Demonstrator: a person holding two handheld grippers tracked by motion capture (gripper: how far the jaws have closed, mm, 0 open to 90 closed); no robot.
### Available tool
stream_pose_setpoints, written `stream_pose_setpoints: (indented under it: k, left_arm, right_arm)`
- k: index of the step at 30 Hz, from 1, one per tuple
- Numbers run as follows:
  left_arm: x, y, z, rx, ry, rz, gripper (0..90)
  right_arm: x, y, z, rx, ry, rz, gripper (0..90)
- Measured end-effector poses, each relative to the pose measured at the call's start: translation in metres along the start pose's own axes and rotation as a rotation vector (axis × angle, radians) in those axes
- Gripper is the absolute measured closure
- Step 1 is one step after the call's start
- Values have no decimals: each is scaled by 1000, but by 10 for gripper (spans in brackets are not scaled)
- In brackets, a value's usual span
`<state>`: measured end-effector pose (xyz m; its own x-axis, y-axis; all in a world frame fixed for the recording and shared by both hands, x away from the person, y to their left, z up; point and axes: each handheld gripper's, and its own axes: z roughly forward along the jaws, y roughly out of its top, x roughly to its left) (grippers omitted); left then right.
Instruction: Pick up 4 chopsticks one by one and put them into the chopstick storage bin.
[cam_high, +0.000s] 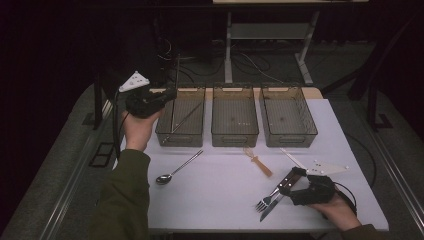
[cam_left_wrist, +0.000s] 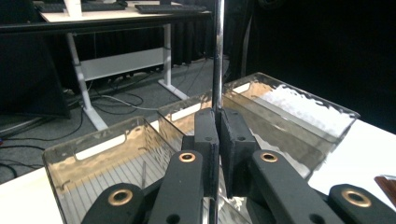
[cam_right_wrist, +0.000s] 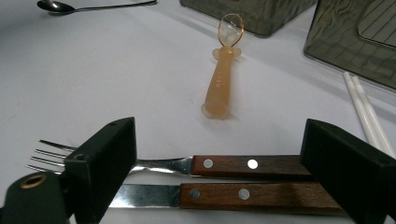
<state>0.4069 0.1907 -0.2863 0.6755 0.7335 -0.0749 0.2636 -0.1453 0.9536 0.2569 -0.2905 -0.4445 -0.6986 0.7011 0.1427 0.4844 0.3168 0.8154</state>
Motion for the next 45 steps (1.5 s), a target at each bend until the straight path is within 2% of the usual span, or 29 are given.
stream_pose_setpoints:
  k: [5,8,14,17,22,26,32,39,45]
  left_arm:
    - [8,1,15,26,29,12,857]
    - [14,-4,25,57,62,25,857]
    - [27,-15,34,79,117,0,857]
    - [31,-20,37,107,126,5,857]
    - [33,-31,40,158,141,35,857]
    - [38,-43,41,184,149,16,856]
    - [42,-59,41,222,155,10,857]
    - [44,-67,42,250,161,6,856]
    - [45,-71,47,261,158,-16,855]
  right_arm:
    - [0,0,0,-1,1,1,107]
    - [0,0,0,-4,2,1,107]
    - [0,0,0,-1,3,2,107]
    - [0,0,0,0,6,1,107]
    - [0,-1,0,2,4,3,108]
    - [0,-1,1,4,4,1,107]
    - [0,-1,2,8,3,2,107]
    - [0,-1,2,9,2,2,108]
    - [0,-1,2,8,2,3,107]
